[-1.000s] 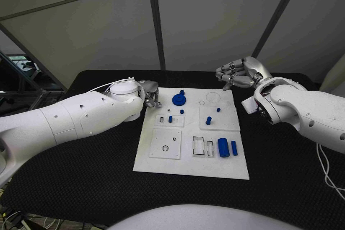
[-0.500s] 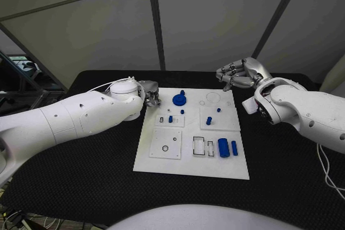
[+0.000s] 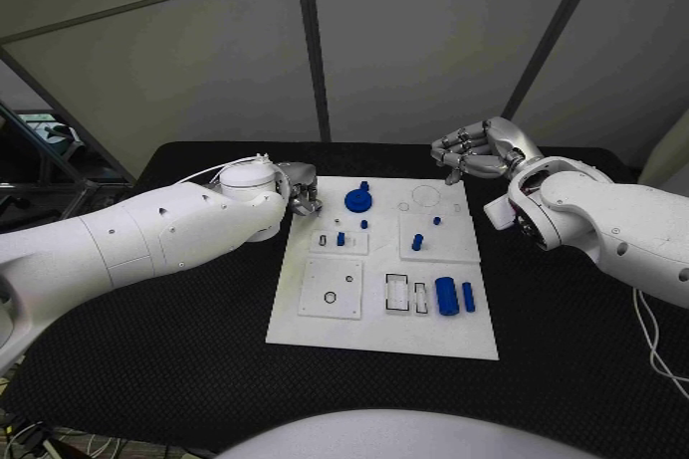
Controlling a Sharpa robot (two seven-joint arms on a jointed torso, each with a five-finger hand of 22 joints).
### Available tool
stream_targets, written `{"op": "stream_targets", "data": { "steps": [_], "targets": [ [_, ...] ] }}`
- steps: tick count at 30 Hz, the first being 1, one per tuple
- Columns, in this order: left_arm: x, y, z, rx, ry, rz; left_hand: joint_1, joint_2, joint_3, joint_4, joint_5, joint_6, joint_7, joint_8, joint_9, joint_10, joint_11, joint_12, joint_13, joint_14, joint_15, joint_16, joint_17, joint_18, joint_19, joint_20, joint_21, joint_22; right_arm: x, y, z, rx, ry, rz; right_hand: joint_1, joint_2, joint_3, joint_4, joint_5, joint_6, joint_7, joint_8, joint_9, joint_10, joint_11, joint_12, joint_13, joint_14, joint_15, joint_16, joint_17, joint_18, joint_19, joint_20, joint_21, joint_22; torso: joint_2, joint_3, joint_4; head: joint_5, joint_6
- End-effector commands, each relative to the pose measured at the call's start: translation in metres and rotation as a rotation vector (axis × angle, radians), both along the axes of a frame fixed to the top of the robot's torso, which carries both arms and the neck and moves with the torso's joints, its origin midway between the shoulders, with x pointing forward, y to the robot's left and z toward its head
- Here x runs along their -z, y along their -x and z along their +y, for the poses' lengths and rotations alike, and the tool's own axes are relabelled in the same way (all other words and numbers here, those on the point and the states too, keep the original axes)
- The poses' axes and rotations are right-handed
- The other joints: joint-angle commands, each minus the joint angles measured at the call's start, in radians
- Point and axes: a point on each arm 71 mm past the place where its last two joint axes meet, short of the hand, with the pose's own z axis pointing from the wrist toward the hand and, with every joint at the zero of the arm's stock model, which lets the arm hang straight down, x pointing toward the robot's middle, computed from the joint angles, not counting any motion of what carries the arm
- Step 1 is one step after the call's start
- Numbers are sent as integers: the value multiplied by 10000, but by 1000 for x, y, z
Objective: Assemble the parts on the task board
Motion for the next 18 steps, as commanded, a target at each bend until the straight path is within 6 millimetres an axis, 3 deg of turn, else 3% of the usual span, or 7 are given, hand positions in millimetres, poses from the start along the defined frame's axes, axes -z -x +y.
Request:
{"op": "stream_targets", "data": {
  "steps": [1, 18],
  "targets": [
    [8, 3, 1, 65, -166, 484, -114, -17, 836, -806, -41, 86, -2, 37, 0, 52, -23, 28, -24, 818, 33, 31, 2059, -520, 9, 59, -35, 1163, -1, 0, 1, -102, 17, 23, -86, 8, -22, 60, 35, -96, 1, 21, 15, -55, 5, 62, -9, -4, 51, -36, 16, 114, 46, 4, -44, -16, 1, -5, -3, 5, 27],
    [7, 3, 4, -43, 10, 450, -610, -196, 1079, -942, -46, -20, 74, 72, -16, -79, 43, -31, -155, 803, 90, 11, 2020, -513, 2, 98, -100, 1172, 0, 0, 0, -82, 56, 46, -86, 8, -22, 60, 35, -96, 1, 21, 15, -55, 5, 62, -9, -4, 51, -36, 16, 114, 46, 4, -44, -16, 1, -9, -1, 1, 30]
  ]
}}
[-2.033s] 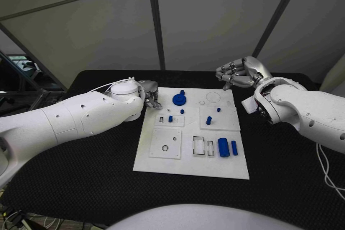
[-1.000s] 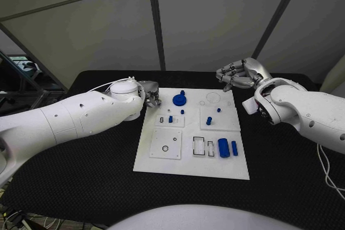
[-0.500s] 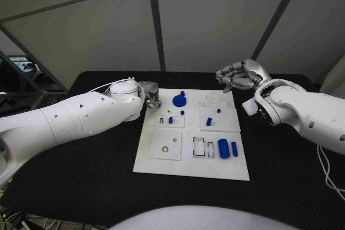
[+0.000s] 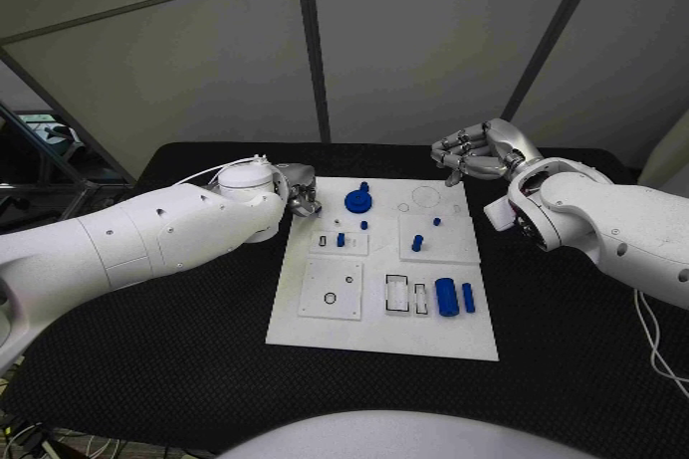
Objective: Assemble the parts on the task board
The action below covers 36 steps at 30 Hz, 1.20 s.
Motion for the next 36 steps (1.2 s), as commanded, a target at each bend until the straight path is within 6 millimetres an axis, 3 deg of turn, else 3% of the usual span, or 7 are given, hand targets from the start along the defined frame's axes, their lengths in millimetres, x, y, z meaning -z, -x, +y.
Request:
{"op": "stream_targets", "data": {
  "steps": [1, 30, 36],
  "targets": [
    [7, 3, 2, 21, -83, 389, -96, 16, 573, -524, -36, 18, 35, 73, 0, -30, -13, -32, -2, 802, 89, 10, 2019, -512, 3, 98, -23, 1173, -1, 0, 1, -89, 28, -8, -87, 8, -22, 60, 35, -96, 1, 21, 16, -55, 5, 62, -10, -4, 51, -36, 9, 114, 46, 4, -44, -16, 1, 1, 0, -1, 7],
    [6, 2, 3, -88, 0, 223, -1367, -895, 289, -434, -80, -8, 52, 129, -86, -68, 5, 54, -61, 777, 105, -25, 1955, -501, 15, 109, -130, 1194, 0, 0, 2, -104, 42, -4, -110, -1, -35, 88, 40, -107, 0, 29, 17, -70, 6, 80, -15, -6, 53, -40, 15, 114, 56, 7, -65, -30, -5, 0, 4, -6, 48],
    [6, 2, 3, -114, 26, 175, -1483, -985, 250, -387, -80, 1, 56, 119, -108, -49, 7, 77, -50, 777, 107, -26, 1953, -501, 19, 110, -141, 1196, 0, 0, 2, -104, 43, 0, -110, -1, -35, 88, 40, -107, 0, 29, 17, -70, 6, 80, -15, -6, 53, -40, 15, 114, 56, 7, -65, -30, -1, 1, 0, -2, 60]
  ]
}}
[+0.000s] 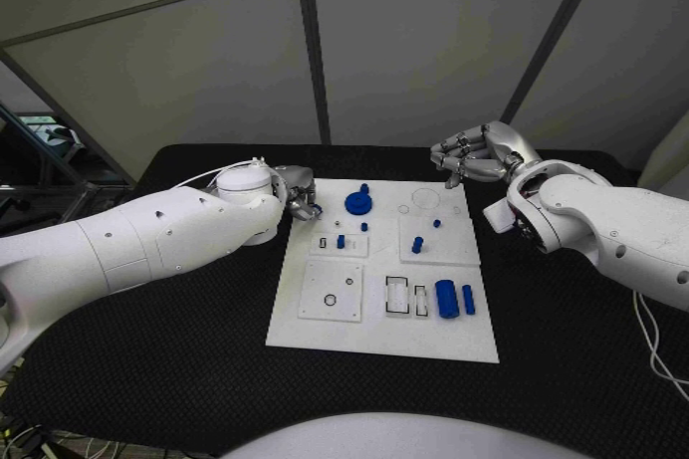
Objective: Assemble the parts on the task board
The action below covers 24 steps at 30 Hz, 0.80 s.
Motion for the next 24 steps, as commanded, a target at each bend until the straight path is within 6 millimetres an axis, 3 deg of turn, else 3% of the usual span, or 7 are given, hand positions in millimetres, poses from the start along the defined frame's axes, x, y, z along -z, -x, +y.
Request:
{"op": "stream_targets", "data": {
  "steps": [1, 16, 18, 24],
  "targets": [
    [4, 2, 0, -30, -48, 196, -127, -7, -4, 72, -43, 1, 59, -38, -18, -8, 51, 16, 8, 741, 71, -27, 1951, -499, 18, 37, -65, 1196, -1, 0, 1, -91, 12, -29, -111, -1, 5, 49, 40, -37, -2, 29, 10, -70, 6, 35, -9, -6, 54, -40, 9, 115, 56, 7, -65, -9, 3, 2, -6, -1, 10],
    [4, 1, 1, -113, -40, 143, -410, -233, -124, 239, -54, 13, 81, -76, -85, 0, 74, 42, -17, 736, 88, -34, 1939, -497, 24, 48, -104, 1197, 0, 0, 1, -89, 13, -24, -114, -6, 1, 58, 42, -47, -2, 32, 9, -79, 6, 46, -12, -8, 54, -43, 13, 115, 61, 8, -77, -17, 2, 2, -6, -1, 8],
    [4, 1, 2, -131, -45, 140, -599, -288, -331, 401, -52, 38, 86, -80, -111, 48, 88, 97, 4, 738, 102, -31, 1941, -498, 30, 61, -116, 1200, 0, 0, 1, -89, 14, -22, -114, -6, 1, 58, 42, -47, -2, 32, 9, -79, 6, 46, -12, -8, 54, -43, 13, 115, 61, 8, -77, -17, 1, 1, -4, -1, 12],
    [4, 1, 2, -138, -51, 145, -597, -390, -521, 426, -53, 36, 88, -92, -140, 40, 90, 122, 4, 739, 104, -28, 1944, -497, 37, 64, -123, 1206, 0, 0, 1, -90, 14, -20, -114, -6, 1, 58, 42, -47, -2, 32, 9, -79, 6, 46, -12, -8, 54, -43, 13, 115, 61, 8, -77, -17, 1, 2, -4, 0, 8]
  ]
}}
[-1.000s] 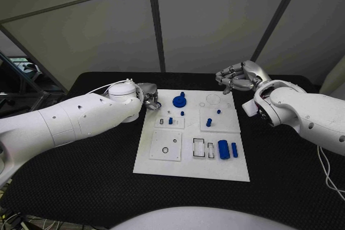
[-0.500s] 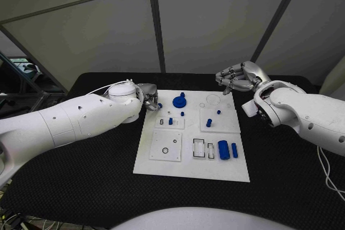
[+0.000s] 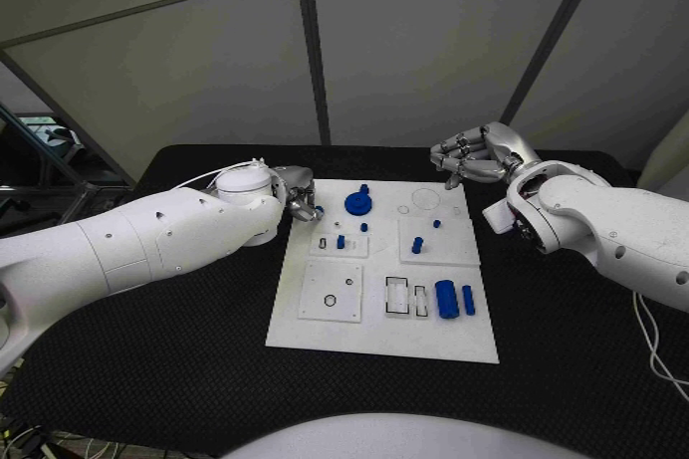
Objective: Assemble the parts on the task board
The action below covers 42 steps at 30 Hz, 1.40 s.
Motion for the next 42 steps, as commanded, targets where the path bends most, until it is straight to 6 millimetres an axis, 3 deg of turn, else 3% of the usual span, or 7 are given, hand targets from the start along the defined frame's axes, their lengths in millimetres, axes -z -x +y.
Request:
{"op": "stream_targets", "data": {
  "steps": [1, 11, 15, 23, 26, 34, 42],
  "targets": [
    [4, 1, 1, -66, -78, 197, -27, -98, -105, -24, -55, -2, 52, -47, -25, -9, 51, 42, 9, 775, 67, -30, 1941, -495, 36, 65, -53, 1204, -1, 0, 1, -88, 6, -32, -114, -6, 0, 59, 42, -47, -2, 32, 12, -79, 6, 46, -13, -8, 54, -43, 15, 115, 61, 8, -26, -10, 1, 1, 0, 5, -6],
    [4, 2, 4, -139, -133, 234, 173, -338, -401, -92, -64, -96, 105, -105, -93, -188, 94, -34, -153, 753, 96, -58, 1896, -470, -6, 79, -218, 1162, -1, 0, 1, -76, 12, -26, -114, -11, -3, 62, 42, -57, -1, 32, 11, -85, 6, 52, -15, -9, 54, -45, 17, 115, 64, 9, -33, -14, 0, -2, -5, 0, 11],
    [3, 2, 5, -133, -50, 99, 250, -448, -930, 0, -63, -329, 167, -155, -165, -490, 163, -137, -433, 734, 158, -75, 1866, -458, -38, 124, -331, 1139, -1, 0, 0, -67, 17, -21, -114, -11, -3, 62, 42, -57, -1, 32, 11, -85, 6, 52, -15, -9, 54, -45, 17, 115, 64, 9, -33, -14, -7, -1, 3, -9, 20],
    [-2, 2, 3, 189, 375, -403, 969, -280, -1643, 56, -38, -921, 182, -7, -225, -802, 196, -44, -478, 634, 186, -198, 1665, -402, -145, 158, -678, 1057, 0, -1, 0, -63, 22, -11, -109, -15, -4, 62, 43, -66, -1, 31, 10, -88, 6, 58, -16, -10, 54, -46, 19, 116, 67, 9, -38, -18, 2, 2, -11, -5, 57],
    [-2, 3, 2, 367, 453, -441, 1446, -269, -1768, -79, -38, -1222, 207, 76, -257, -938, 207, -13, -505, 557, 201, -287, 1515, -370, -226, 167, -879, 1006, 0, -1, 0, -61, 25, -6, -109, -15, -4, 62, 43, -66, -1, 31, 10, -88, 6, 58, -16, -10, 54, -46, 19, 116, 67, 9, -38, -18, 3, 2, -2, -1, 62],
    [-2, 4, 0, 579, 488, -393, 2353, -206, -1840, -420, -51, -1508, 197, 431, -240, -1082, 191, 5, -609, 531, 192, -290, 1485, -361, -247, 158, -940, 1024, 0, 0, 0, -59, 28, 4, -109, -15, -4, 62, 43, -66, -1, 31, 10, -88, 6, 58, -16, -10, 54, -46, 19, 116, 67, 9, -38, -18, 6, 1, -2, -6, 66],
    [-2, 5, -1, 673, 494, -350, 2788, -128, -1774, -598, -33, -1755, 198, 687, -228, -1123, 175, -7, -710, 532, 182, -271, 1496, -365, -239, 152, -938, 1057, 0, 0, 0, -59, 32, 14, -109, -15, -4, 62, 43, -66, -1, 31, 10, -88, 6, 58, -16, -10, 54, -46, 19, 116, 67, 9, -38, -18, 5, 2, -10, -10, 72]
  ]
}}
